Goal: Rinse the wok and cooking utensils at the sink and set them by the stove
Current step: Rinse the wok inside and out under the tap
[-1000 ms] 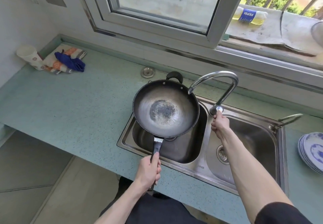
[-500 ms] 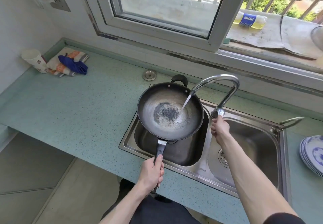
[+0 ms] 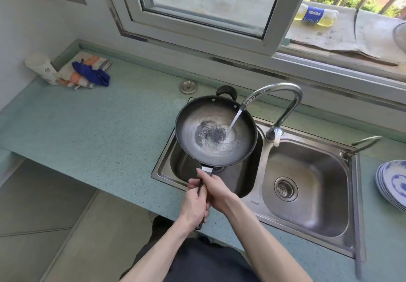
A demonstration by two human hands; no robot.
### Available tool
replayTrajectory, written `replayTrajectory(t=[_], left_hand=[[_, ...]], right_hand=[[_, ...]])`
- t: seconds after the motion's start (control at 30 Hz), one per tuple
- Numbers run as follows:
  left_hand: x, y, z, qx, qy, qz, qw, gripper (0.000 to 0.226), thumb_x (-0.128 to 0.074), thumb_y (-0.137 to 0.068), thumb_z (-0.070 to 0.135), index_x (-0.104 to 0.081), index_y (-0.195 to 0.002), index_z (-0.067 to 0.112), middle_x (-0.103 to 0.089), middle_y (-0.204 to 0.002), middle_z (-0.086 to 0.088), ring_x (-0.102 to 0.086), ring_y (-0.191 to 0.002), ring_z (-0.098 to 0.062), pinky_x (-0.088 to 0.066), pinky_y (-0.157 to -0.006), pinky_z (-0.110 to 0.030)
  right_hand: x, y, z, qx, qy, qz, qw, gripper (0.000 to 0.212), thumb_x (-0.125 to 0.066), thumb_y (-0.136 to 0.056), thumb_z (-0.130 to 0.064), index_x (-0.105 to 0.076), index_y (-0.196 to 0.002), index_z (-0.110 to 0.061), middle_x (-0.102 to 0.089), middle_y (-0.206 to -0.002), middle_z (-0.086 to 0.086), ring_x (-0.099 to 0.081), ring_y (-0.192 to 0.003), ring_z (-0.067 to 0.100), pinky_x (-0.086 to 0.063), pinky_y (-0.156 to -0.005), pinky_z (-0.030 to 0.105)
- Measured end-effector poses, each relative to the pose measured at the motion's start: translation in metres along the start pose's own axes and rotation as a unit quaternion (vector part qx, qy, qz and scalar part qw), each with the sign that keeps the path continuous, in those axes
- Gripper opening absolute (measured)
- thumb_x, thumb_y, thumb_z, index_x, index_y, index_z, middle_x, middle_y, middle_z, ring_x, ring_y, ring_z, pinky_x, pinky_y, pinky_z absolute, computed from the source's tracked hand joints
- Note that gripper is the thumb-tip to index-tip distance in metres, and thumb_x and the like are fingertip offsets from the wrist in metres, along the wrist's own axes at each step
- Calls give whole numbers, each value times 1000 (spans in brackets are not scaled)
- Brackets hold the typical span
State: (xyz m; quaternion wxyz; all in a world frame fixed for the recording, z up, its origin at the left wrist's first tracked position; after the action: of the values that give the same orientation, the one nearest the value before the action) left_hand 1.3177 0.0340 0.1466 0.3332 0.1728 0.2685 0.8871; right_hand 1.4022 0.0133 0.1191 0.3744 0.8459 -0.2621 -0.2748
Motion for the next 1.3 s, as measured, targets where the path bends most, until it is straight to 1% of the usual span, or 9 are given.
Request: replayTrajectory(t=[0.07, 0.13, 0.2, 0.33, 0.5, 0.63, 0.83, 1.1, 1.3], left_hand=[[-1, 0, -2, 3, 9, 3, 1000, 48, -39, -111, 32, -47, -70, 9, -43, -48, -2, -39, -37, -18, -35, -38, -28], [-3, 0, -5, 7, 20, 3, 1000, 46, -40, -111, 32, -47, -72, 9, -42, -48, -2, -39, -37, -17, -35, -38, -27], [-5, 1, -7, 0, 27, 1, 1000, 47, -41, -110, 33, -48, -71, 9, -42, -49, -3, -39, -37, -18, -36, -38, -28], [-6, 5, -8, -16, 24, 3, 1000, 49, -43, -110, 33, -47, -67, 10, -41, -49, -5, -38, -38, -20, -35, -38, -29], [-5, 10, -5, -26, -8, 7, 1000, 51, -42, -110, 34, -47, -65, 10, -44, -48, -5, -41, -37, -22, -36, -38, -28], [-9, 9, -1, -22, -37, -3, 999, 55, -40, -109, 38, -50, -63, 11, -47, -49, -5, -44, -38, -23, -36, -39, -29], [-13, 8, -3, -10, -34, -17, 999, 51, -39, -110, 35, -47, -66, 10, -45, -50, -5, -42, -39, -20, -35, -40, -29], [-15, 7, 1, 15, 26, -42, 999, 55, -38, -111, 32, -44, -61, 11, -43, -51, -10, -41, -38, -21, -37, -39, -28], [-16, 8, -1, 27, 53, -45, 997, 55, -38, -111, 34, -45, -62, 11, -44, -51, -9, -41, -38, -20, -38, -39, -26]], right_hand=[[-2, -6, 3, -30, -82, 23, 996, 26, -63, -104, -28, -58, -85, -11, -69, -69, 2, -66, -63, 19, -56, -57, 27], [-1, -9, 4, -28, -111, 28, 993, 26, -63, -105, -27, -56, -84, -14, -59, -62, 0, -60, -58, 16, -52, -55, 25], [0, -8, 7, -21, -130, 25, 991, 25, -61, -106, -29, -57, -88, -12, -57, -64, 0, -57, -59, 15, -50, -58, 24], [4, -7, 7, -16, -148, 8, 989, 26, -59, -107, -33, -61, -96, -9, -61, -72, 2, -59, -61, 13, -51, -63, 23], [3, -1, 8, -20, -184, -5, 983, 24, -59, -107, -28, -58, -92, -10, -56, -69, 1, -53, -54, 11, -48, -54, 20], [7, -4, 6, -5, -196, -4, 981, 22, -59, -107, -25, -54, -92, -9, -52, -67, 0, -49, -53, 11, -45, -54, 20], [12, -6, 9, 15, -190, 29, 981, 21, -58, -106, -18, -53, -88, -9, -50, -64, 1, -47, -50, 12, -41, -49, 20], [16, 2, -5, 66, -70, 105, 990, 29, -56, -103, -14, -49, -76, -14, -50, -59, 0, -45, -48, 12, -39, -48, 24], [18, 0, -4, 69, -56, 123, 988, 30, -55, -102, -13, -49, -73, -16, -50, -57, -1, -45, -47, 13, -39, -47, 24]])
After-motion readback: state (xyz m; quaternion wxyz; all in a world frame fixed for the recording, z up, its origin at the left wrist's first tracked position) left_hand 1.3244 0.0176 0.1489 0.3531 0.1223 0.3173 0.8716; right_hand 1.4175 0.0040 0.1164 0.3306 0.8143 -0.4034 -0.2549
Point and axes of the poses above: each hand's wrist, its own y-axis away from the middle knuckle, its own x-axis out of the back of the hand, z = x × y, the point moved 7 cm from there along -y, towards the middle knuckle
